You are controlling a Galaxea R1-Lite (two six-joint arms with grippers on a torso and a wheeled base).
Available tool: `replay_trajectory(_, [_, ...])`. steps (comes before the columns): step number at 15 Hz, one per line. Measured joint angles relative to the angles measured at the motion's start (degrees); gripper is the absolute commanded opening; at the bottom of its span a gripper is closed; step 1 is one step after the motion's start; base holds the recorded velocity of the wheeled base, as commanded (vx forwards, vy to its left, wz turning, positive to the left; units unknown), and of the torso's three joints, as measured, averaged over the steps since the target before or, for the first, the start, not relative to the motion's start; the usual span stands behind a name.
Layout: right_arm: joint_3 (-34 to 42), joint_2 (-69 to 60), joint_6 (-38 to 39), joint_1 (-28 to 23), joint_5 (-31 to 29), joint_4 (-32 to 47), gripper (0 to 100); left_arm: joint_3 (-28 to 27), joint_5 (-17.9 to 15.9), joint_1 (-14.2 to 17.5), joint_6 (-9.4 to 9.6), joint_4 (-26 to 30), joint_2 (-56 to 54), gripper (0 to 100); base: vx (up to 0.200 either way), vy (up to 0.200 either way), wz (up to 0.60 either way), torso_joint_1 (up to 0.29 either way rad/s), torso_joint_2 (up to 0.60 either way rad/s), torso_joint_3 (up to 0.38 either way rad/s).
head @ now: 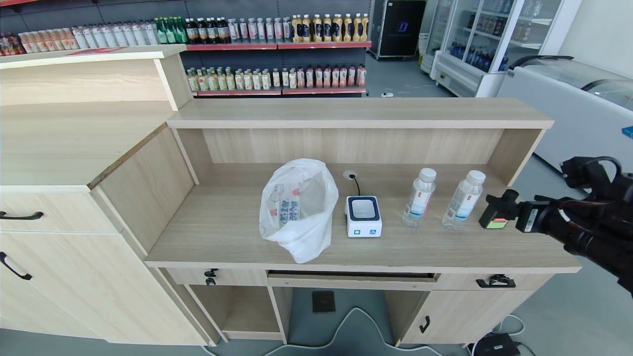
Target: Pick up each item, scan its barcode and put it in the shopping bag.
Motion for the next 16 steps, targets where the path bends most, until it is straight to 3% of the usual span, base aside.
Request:
replay_trajectory(4, [-0.52,12.17,-0.93,0.0,0.46,-9.03,100,0.0,0.0,0.0,-0.02,0.0,0.0,100,0.0,0.0,0.0,0.0,0.0,0.0])
replay_trajectory(8, [-7.06,22.88,-3.12,0.44,0.22,-14.64,100,0.0,0.0,0.0,-0.04,0.0,0.0,100,0.0,0.0,0.0,0.0,0.0,0.0])
replay_trajectory(16, [-26.21,33.44,-3.0,5.78,0.55,-10.24,100,0.0,0.0,0.0,0.02,0.0,0.0,100,0.0,0.0,0.0,0.0,0.0,0.0])
